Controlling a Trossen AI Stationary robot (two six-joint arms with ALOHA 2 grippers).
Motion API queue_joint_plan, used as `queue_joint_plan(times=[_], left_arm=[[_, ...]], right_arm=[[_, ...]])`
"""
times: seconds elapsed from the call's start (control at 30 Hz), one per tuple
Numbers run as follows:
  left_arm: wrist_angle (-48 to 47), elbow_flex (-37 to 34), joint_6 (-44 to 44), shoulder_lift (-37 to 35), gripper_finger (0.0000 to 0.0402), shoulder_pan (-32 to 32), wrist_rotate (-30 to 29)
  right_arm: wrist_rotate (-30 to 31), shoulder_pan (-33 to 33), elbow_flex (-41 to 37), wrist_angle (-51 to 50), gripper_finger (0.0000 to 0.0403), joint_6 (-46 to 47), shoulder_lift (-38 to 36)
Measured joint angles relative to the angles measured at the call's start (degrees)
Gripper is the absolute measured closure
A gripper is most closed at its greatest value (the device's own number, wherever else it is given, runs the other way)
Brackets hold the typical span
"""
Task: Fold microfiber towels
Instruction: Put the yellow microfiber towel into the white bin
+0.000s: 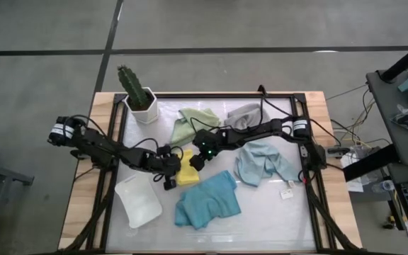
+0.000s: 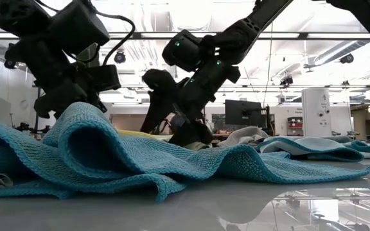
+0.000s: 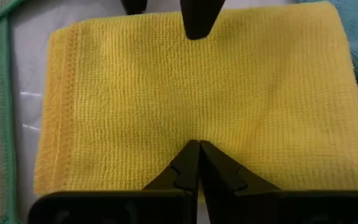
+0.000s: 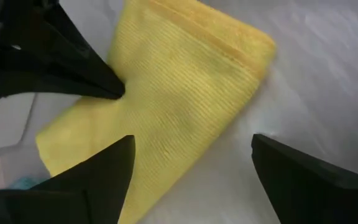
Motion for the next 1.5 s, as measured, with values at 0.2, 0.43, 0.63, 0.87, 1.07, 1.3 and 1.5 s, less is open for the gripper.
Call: queue_joint_plan(times=[0.2, 0.43, 0.63, 0.87, 1.07, 1.3, 1.5], left_arm=[[-0.1, 0.0, 0.0, 0.0, 0.0401, 0.0, 0.1], [0.0, 0.0, 0.0, 0.0, 0.0402, 0.0, 0.2], [0.0, -0.1, 0.0, 0.0, 0.0402, 0.1, 0.2], [0.2, -0.1, 0.1, 0.0, 0.0402, 0.1, 0.2], [0.7, -0.1, 1.4, -0.2, 0.0402, 0.1, 0.1], [-0.9, 0.0, 1.5, -3.3, 0.0402, 0.1, 0.1], [-3.8, 0.1, 1.6, -9.7, 0.0402, 0.1, -0.1]], right_arm=[[-3.0, 0.0, 0.0, 6.1, 0.0092, 1.2, 1.6], [-5.5, 0.0, 0.0, 10.6, 0.0101, 1.5, 3.8], [-6.9, 0.1, -0.1, 14.3, 0.0134, 2.1, 4.9], [-6.9, 0.0, -0.1, 14.7, 0.0229, 1.7, 5.0], [-6.9, 0.1, -0.1, 15.3, 0.0333, -0.8, 5.1], [-7.1, 0.0, -0.2, 16.2, 0.0387, -4.4, 4.3], [-6.9, -0.1, -0.2, 15.3, 0.0388, -6.9, 1.3]])
